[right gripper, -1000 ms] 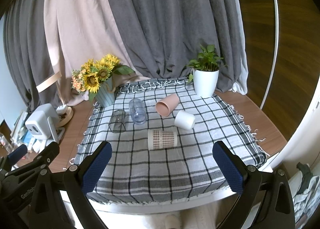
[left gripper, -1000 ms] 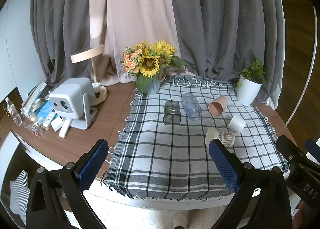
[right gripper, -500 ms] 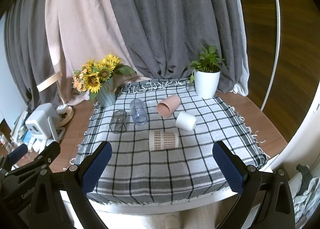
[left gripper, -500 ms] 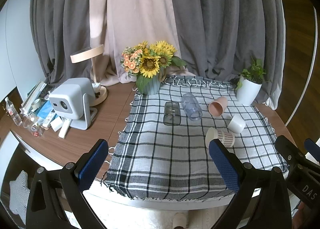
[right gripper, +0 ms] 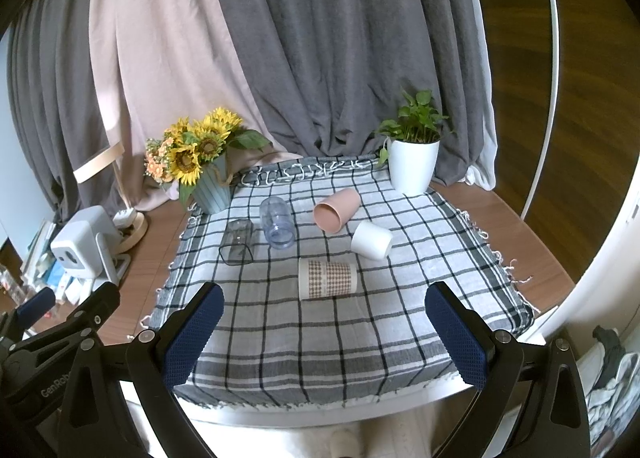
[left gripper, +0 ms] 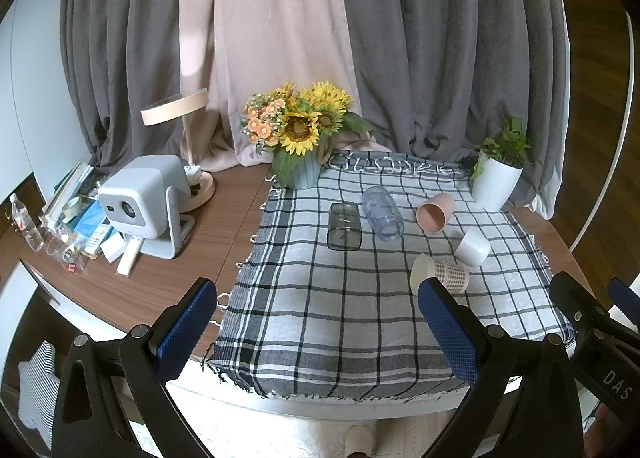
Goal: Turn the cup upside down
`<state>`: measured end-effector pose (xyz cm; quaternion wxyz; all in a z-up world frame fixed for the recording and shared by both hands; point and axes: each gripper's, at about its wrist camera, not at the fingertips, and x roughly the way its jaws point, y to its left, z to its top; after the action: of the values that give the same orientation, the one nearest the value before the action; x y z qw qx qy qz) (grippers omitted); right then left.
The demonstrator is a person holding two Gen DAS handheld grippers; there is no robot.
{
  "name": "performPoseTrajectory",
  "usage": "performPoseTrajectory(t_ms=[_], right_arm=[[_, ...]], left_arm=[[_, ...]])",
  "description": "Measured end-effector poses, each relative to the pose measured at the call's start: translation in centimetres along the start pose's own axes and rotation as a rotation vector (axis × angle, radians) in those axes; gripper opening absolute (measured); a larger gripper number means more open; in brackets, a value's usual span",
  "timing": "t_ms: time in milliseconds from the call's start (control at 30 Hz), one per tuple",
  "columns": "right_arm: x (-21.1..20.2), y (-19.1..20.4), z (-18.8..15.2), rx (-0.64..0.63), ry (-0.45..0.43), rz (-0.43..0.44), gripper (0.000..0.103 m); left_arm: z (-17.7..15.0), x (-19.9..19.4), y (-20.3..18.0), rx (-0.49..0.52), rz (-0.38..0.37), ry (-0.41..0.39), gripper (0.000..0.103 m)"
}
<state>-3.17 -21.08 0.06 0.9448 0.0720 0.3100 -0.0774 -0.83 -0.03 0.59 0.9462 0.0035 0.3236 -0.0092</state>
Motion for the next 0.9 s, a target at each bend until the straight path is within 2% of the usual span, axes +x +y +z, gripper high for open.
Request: performPoseTrajectory(t_ms=[500, 600, 900], right_arm=[[0.2, 0.4, -0.3, 0.000, 0.011, 0.000, 0.102], [0.7, 0.9, -0.7, -0.001, 0.030, 0.001, 0.102], [5.2, 0.7, 0.9, -0.011, 0.078, 0.034, 0.102]], left_arm=[[0.2, 0.6, 0.3, -0.013, 0.002, 0.030, 0.103], [0.2, 1.8, 0.1, -0.010, 0.007, 0.060, 0.103], [2.0, 6.9, -0.5, -0.036, 0.030, 0.124, 0.103]])
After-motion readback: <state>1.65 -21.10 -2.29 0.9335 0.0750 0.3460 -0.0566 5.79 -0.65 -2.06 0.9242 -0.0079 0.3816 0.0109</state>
